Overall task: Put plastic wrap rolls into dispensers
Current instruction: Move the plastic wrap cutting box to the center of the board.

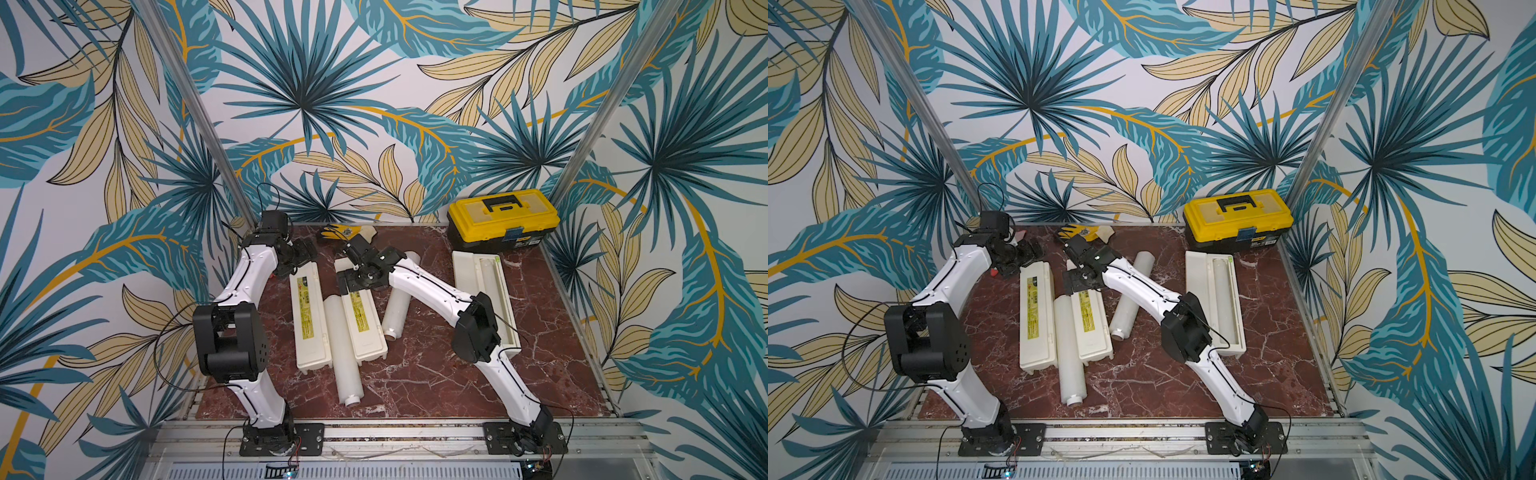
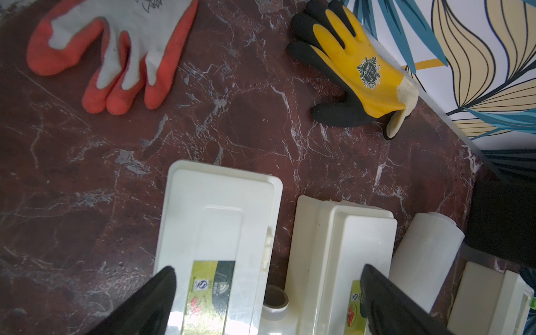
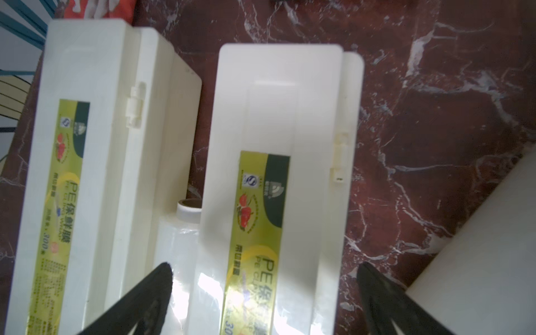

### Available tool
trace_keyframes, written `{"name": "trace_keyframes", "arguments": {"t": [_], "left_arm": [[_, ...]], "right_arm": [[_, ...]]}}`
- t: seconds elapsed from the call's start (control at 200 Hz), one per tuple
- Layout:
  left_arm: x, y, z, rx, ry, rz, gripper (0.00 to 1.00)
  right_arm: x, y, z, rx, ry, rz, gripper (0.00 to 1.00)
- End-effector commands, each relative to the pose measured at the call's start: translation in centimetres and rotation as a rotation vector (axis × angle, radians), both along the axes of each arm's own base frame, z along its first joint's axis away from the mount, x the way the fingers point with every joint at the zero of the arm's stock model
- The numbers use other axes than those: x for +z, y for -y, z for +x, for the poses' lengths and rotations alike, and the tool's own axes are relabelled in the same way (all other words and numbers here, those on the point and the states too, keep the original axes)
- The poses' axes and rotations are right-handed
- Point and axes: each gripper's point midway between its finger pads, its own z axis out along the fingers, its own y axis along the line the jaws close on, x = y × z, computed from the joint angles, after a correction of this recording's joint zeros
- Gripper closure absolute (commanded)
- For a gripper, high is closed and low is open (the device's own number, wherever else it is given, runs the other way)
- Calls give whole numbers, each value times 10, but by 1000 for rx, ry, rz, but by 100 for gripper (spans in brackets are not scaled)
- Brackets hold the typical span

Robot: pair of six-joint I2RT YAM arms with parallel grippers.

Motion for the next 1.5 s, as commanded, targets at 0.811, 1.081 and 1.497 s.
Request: {"name": "trace_keyframes", "arguments": {"t": [0.811,1.081,1.497], "left_arm": [[-6,27,1,-121,0,-56,0],[-4,59,13,-201,13,-65,0],[-6,67,19,-211,16,-73,0]], "right_arm": [[-43,136,-35,-237,-26,-515,14],[-29,160,-40,-248,-46,-494,1],[-31,176,-16,-332,-189,-335,1]]}}
